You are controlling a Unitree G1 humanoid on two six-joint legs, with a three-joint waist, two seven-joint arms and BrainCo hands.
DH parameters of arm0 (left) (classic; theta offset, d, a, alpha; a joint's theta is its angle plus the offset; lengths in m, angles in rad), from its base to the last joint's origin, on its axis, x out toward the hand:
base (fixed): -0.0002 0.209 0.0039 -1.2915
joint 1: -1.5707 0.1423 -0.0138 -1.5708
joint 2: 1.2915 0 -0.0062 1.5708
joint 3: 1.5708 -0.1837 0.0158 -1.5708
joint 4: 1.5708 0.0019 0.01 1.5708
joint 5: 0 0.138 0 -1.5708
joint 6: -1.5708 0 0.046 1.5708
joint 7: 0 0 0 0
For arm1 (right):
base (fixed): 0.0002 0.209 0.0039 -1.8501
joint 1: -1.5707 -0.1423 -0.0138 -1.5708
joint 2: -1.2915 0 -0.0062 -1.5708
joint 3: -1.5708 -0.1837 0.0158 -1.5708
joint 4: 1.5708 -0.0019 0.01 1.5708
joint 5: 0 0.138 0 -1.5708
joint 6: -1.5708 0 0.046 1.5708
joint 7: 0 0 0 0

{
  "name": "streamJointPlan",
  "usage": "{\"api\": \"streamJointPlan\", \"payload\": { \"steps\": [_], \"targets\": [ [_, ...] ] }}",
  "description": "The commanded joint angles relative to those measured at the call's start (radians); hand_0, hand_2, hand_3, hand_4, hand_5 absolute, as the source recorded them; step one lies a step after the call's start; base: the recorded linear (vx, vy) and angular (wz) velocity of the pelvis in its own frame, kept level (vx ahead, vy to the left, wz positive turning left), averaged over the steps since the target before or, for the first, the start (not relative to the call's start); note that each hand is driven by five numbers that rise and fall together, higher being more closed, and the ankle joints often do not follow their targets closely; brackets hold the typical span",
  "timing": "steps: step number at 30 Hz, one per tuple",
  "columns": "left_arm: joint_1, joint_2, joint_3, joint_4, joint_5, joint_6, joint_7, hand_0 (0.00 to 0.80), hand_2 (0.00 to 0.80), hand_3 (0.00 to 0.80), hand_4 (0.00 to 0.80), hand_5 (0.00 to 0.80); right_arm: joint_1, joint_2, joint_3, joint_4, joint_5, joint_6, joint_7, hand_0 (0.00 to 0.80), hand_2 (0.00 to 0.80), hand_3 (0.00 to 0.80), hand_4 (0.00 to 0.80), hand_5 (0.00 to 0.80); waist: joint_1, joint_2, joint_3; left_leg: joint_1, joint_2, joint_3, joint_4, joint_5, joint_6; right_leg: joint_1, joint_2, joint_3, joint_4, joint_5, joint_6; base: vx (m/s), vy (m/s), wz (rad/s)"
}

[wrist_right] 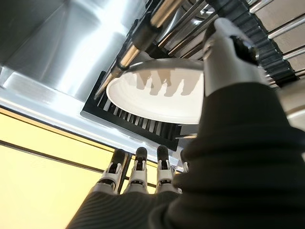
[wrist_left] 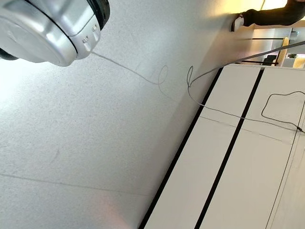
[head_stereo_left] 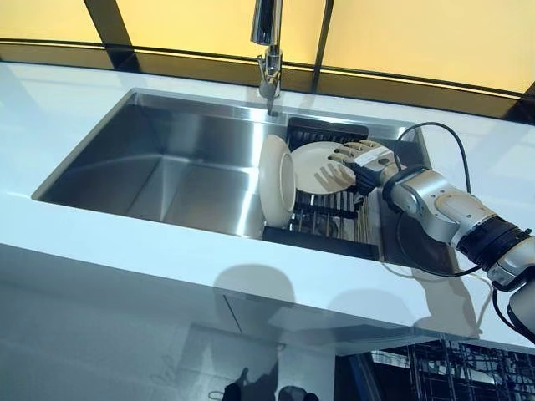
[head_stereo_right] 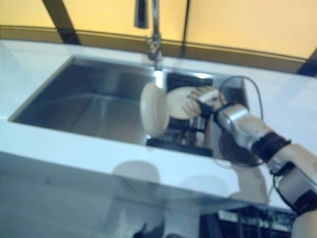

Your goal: Take plates into dishwasher

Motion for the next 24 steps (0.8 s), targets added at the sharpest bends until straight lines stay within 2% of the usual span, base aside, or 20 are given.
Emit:
{"api": "streamJointPlan", "payload": {
  "steps": [1, 14, 22, 23, 24],
  "targets": [
    [-0.028, 0.002, -0.039, 0.024, -0.041, -0.030, -0.016, 0.000, 0.000, 0.000, 0.000, 0.000, -0.062, 0.001, -0.015, 0.002, -0.006, 0.049, -0.029, 0.000, 0.000, 0.000, 0.000, 0.000, 0.018, -0.026, 0.035, -0.026, -0.021, 0.030, -0.018, 0.003, 0.021, -0.006, -0.052, -0.020, -0.002, -0.005, 0.096, 0.000, 0.000, 0.00],
    [-0.025, 0.003, -0.054, -0.034, -0.125, -0.070, -0.031, 0.000, 0.000, 0.000, 0.000, 0.000, -0.126, 0.010, 0.036, 0.044, -0.036, 0.107, -0.032, 0.000, 0.000, 0.000, 0.000, 0.000, 0.033, -0.008, 0.080, -0.056, -0.026, 0.020, -0.018, 0.018, 0.021, -0.031, -0.058, -0.032, -0.002, 0.005, 0.096, 0.000, 0.000, 0.00],
    [-0.022, 0.005, -0.060, -0.069, -0.152, -0.074, -0.039, 0.000, 0.000, 0.000, 0.000, 0.000, -0.143, 0.014, 0.058, 0.069, -0.054, 0.109, -0.012, 0.000, 0.000, 0.000, 0.000, 0.000, 0.040, 0.000, 0.103, -0.078, -0.028, 0.016, -0.018, 0.029, 0.020, -0.050, -0.062, -0.040, -0.002, 0.013, 0.099, 0.000, 0.000, 0.00],
    [-0.021, 0.005, -0.061, -0.072, -0.159, -0.078, -0.044, 0.000, 0.000, 0.000, 0.000, 0.000, -0.143, 0.015, 0.067, 0.070, -0.057, 0.109, -0.014, 0.041, 0.041, 0.041, 0.041, 0.041, 0.041, 0.002, 0.109, -0.081, -0.029, 0.014, -0.018, 0.031, 0.020, -0.052, -0.063, -0.043, -0.002, 0.014, 0.099, 0.000, 0.000, 0.00],
    [-0.020, 0.007, -0.061, -0.071, -0.163, -0.080, -0.050, 0.000, 0.000, 0.000, 0.000, 0.000, -0.140, 0.018, 0.067, 0.072, -0.061, 0.112, -0.015, 0.041, 0.041, 0.041, 0.041, 0.041, 0.042, 0.004, 0.112, -0.083, -0.030, 0.013, -0.018, 0.033, 0.021, -0.054, -0.064, -0.044, -0.002, 0.015, 0.099, 0.000, 0.000, 0.00]
  ]
}}
